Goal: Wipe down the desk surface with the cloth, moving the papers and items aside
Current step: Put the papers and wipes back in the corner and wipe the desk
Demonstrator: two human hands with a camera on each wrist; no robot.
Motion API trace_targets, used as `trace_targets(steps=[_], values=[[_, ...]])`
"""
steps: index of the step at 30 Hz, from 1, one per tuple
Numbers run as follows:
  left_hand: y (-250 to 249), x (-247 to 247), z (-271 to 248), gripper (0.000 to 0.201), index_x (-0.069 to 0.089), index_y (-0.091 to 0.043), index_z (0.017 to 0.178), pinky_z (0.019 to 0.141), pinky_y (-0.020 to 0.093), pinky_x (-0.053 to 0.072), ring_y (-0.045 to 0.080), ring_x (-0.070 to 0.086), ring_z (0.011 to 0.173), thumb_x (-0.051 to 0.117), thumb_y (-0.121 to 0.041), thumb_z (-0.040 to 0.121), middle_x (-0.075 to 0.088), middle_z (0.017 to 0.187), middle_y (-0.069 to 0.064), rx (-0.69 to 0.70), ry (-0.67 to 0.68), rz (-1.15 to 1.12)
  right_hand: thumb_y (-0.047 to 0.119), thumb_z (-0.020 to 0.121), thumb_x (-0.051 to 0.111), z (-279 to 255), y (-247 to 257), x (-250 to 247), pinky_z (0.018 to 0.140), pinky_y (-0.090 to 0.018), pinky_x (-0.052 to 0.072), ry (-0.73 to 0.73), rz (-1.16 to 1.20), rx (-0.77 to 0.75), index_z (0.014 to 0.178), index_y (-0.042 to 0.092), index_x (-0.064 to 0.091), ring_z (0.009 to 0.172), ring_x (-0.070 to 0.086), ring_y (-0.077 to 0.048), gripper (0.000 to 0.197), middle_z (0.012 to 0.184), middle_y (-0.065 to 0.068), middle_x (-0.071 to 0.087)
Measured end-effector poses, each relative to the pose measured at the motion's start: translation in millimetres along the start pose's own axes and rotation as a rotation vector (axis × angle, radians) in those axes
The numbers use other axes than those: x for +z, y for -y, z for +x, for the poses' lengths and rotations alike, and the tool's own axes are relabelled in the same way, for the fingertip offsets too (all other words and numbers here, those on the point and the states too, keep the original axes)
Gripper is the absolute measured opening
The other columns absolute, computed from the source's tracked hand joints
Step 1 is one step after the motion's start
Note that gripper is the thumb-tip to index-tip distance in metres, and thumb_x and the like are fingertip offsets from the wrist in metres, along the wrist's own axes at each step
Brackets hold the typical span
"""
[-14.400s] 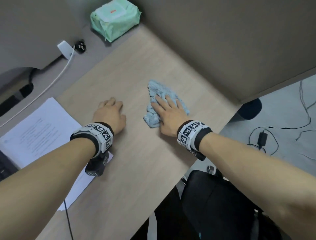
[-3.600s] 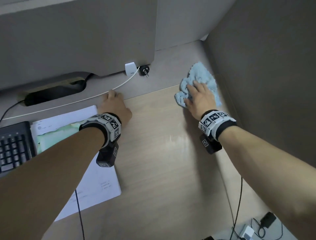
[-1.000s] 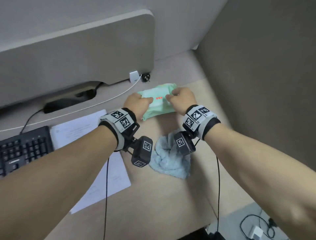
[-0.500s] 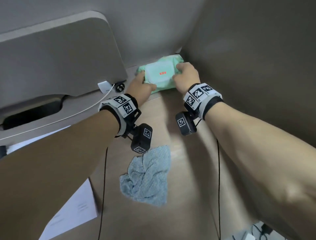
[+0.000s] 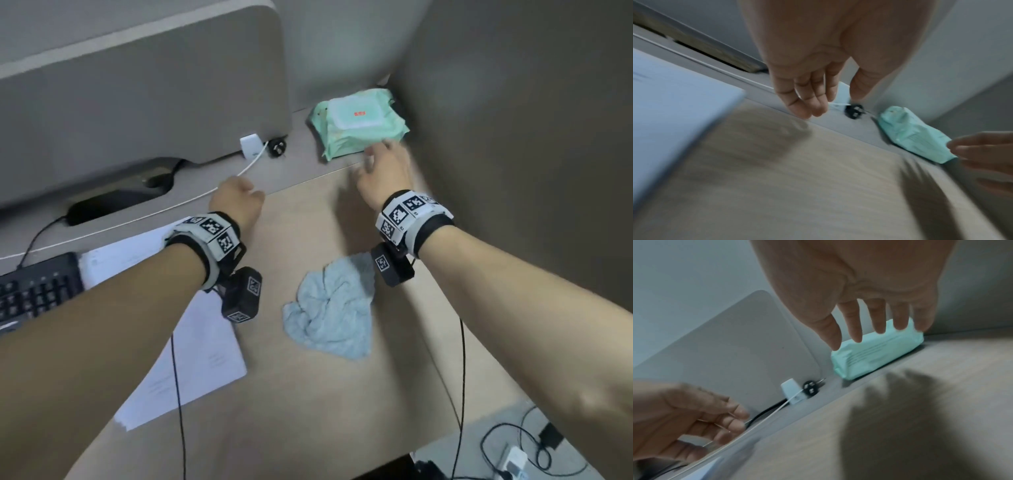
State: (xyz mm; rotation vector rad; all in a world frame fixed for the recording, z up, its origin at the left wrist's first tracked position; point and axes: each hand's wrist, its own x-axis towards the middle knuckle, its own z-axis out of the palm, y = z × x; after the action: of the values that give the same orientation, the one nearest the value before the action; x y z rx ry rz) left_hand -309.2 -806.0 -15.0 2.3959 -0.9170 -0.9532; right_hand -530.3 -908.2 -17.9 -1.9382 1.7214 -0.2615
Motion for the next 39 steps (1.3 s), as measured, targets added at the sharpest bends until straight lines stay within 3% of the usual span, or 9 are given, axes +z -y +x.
trace_targets(steps=[6, 11, 15, 19, 22, 26, 32, 35, 39], values=[[121, -83, -38, 0.040, 0.061, 0.004, 0.112, 0.087, 0.038, 0.046, 0.041, 0.059, 0.109, 0.055, -0.029, 0.090, 0.065, 0.115, 0.022, -0.194, -0.023, 0.226, 0.027, 0.091, 0.056, -89, 53, 48, 0.096, -0.036, 0.046, 0.180, -0.024, -0.020, 0.122, 0.012, 0.060, 0.115, 0.057, -0.033, 0.035, 0.125, -0.014, 0.061], [198, -129, -78, 0.047, 0.062, 0.010, 0.112, 0.053, 0.030, 0.044, 0.038, 0.067, 0.085, 0.056, -0.030, 0.088, 0.068, 0.107, 0.027, -0.337, 0.063, 0.292, 0.035, 0.090, 0.058, -151, 93, 93, 0.090, -0.032, 0.047, 0.382, -0.118, -0.010, 0.118, 0.012, 0.062, 0.111, 0.059, -0.031, 0.036, 0.120, -0.013, 0.065], [237, -136, -101, 0.049, 0.057, 0.006, 0.121, 0.067, 0.032, 0.045, 0.034, 0.063, 0.090, 0.057, -0.033, 0.090, 0.065, 0.112, 0.020, -0.405, 0.112, 0.202, 0.037, 0.090, 0.059, -183, 132, 129, 0.077, -0.027, 0.045, 0.493, -0.123, -0.026, 0.110, 0.007, 0.064, 0.103, 0.061, -0.032, 0.037, 0.110, -0.013, 0.066], [260, -133, -113, 0.058, 0.047, 0.005, 0.134, 0.069, 0.032, 0.046, 0.032, 0.060, 0.086, 0.057, -0.035, 0.092, 0.062, 0.105, 0.016, -0.480, 0.131, 0.019, 0.036, 0.087, 0.061, -193, 150, 149, 0.047, -0.024, 0.032, 0.541, -0.070, 0.092, 0.083, 0.008, 0.059, 0.064, 0.054, -0.020, 0.028, 0.074, -0.004, 0.057], [267, -131, -112, 0.056, 0.049, 0.004, 0.130, 0.067, 0.033, 0.048, 0.030, 0.058, 0.077, 0.057, -0.035, 0.092, 0.060, 0.102, 0.015, -0.539, 0.121, -0.121, 0.031, 0.085, 0.060, -194, 156, 159, 0.044, -0.022, 0.030, 0.538, -0.071, 0.122, 0.085, 0.007, 0.061, 0.056, 0.049, -0.013, 0.023, 0.068, -0.001, 0.054], [276, -130, -106, 0.056, 0.060, 0.001, 0.121, 0.092, 0.045, 0.054, 0.032, 0.066, 0.095, 0.069, -0.038, 0.082, 0.064, 0.097, 0.012, -0.568, 0.070, -0.342, 0.022, 0.083, 0.058, -196, 157, 168, 0.045, -0.021, 0.032, 0.542, -0.074, 0.130, 0.089, 0.007, 0.060, 0.059, 0.050, -0.013, 0.016, 0.072, -0.001, 0.055], [277, -127, -100, 0.063, 0.064, -0.005, 0.116, 0.088, 0.040, 0.055, 0.030, 0.069, 0.089, 0.075, -0.036, 0.063, 0.072, 0.099, 0.012, -0.600, 0.095, -0.459, 0.010, 0.081, 0.054, -196, 153, 174, 0.050, -0.022, 0.035, 0.578, -0.029, 0.153, 0.091, 0.003, 0.063, 0.074, 0.055, -0.026, 0.015, 0.082, -0.006, 0.059], [273, -125, -95, 0.040, 0.061, 0.003, 0.109, 0.071, 0.031, 0.047, 0.028, 0.061, 0.081, 0.066, -0.028, 0.084, 0.066, 0.094, 0.014, -0.544, 0.118, -0.270, 0.009, 0.081, 0.054, -195, 151, 174, 0.052, -0.023, 0.037, 0.585, -0.024, 0.146, 0.090, 0.004, 0.063, 0.075, 0.056, -0.027, 0.014, 0.083, -0.007, 0.059], [258, -130, -98, 0.020, 0.057, -0.004, 0.096, 0.056, 0.020, 0.039, 0.021, 0.056, 0.074, 0.056, -0.023, 0.095, 0.058, 0.088, 0.009, -0.460, 0.141, -0.076, 0.008, 0.084, 0.057, -191, 153, 168, 0.048, -0.023, 0.033, 0.617, -0.029, 0.146, 0.088, 0.005, 0.059, 0.070, 0.052, -0.026, 0.006, 0.077, -0.007, 0.054]])
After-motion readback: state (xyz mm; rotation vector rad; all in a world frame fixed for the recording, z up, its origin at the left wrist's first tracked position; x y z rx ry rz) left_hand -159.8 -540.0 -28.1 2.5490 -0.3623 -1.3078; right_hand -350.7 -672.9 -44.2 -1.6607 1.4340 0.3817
